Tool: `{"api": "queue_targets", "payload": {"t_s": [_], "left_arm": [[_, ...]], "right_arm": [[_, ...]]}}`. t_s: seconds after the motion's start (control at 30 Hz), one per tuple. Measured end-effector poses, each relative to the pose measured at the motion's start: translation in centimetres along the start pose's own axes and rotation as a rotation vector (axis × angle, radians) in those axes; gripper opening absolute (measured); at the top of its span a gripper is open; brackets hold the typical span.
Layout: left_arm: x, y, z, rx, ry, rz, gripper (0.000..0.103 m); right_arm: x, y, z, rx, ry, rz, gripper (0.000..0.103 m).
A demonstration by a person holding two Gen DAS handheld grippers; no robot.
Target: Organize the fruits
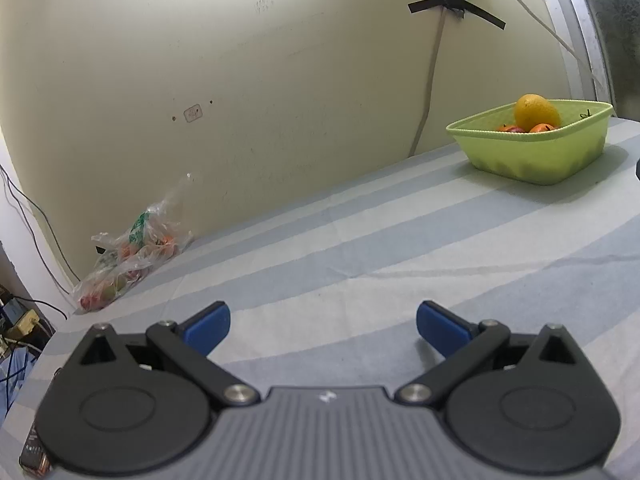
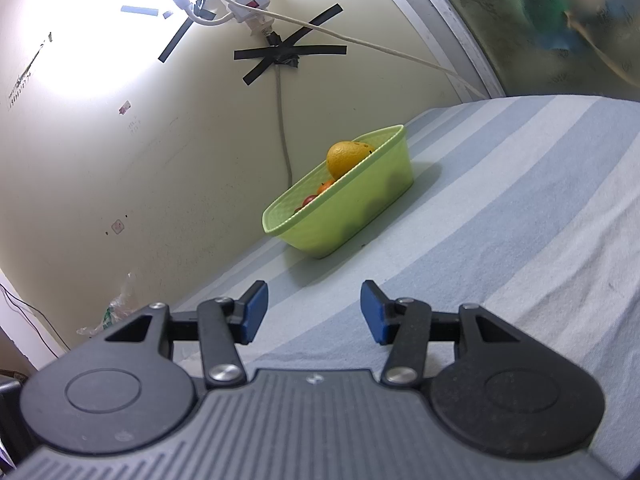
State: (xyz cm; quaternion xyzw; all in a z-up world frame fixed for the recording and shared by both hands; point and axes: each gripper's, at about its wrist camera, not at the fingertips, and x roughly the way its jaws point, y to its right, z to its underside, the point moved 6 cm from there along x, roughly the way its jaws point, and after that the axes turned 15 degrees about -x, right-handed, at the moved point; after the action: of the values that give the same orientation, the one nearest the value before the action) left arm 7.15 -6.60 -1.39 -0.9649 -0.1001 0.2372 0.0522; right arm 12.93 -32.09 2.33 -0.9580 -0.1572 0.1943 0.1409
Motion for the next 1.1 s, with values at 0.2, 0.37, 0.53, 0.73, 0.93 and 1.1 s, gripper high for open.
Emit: {"api": "queue_targets", "payload": {"t_s": [0.2,0.37,0.53,0.73,0.93,1.1], "left_arm": [[0.16,0.02,0.09,-0.002,-0.01,-0.006,0.103],[0.23,0.05,0.12,0.0,-0.013,-0.01,0.103],[0.24,0.12,0.12,0.003,-0.013,-0.013,0.103],[0.22,0.15,0.12,0.004,-0.014,-0.013,0.103],[0.22,0.14,0.12,0.002,-0.014,-0.015,0.103],[0.23,0.12,0.1,0.003,-0.013,-0.015,0.103]], "right_arm": [[0.02,0.01,-0.01,0.0,0.0,-0.001,0.054],[0.01,0.06,-0.04,0.0,-0.001,-0.003,0.054],[0.02,0.01,-0.02,0.002,0.0,-0.002,0.054],[-0.01,0.06,-0.03,0.002,0.0,-0.002,0.054],[0.0,0.06,-0.02,0.001,0.0,-0.002,0.054],[0.01,0.1,-0.04,0.001,0.0,-0.003,0.054]]}}
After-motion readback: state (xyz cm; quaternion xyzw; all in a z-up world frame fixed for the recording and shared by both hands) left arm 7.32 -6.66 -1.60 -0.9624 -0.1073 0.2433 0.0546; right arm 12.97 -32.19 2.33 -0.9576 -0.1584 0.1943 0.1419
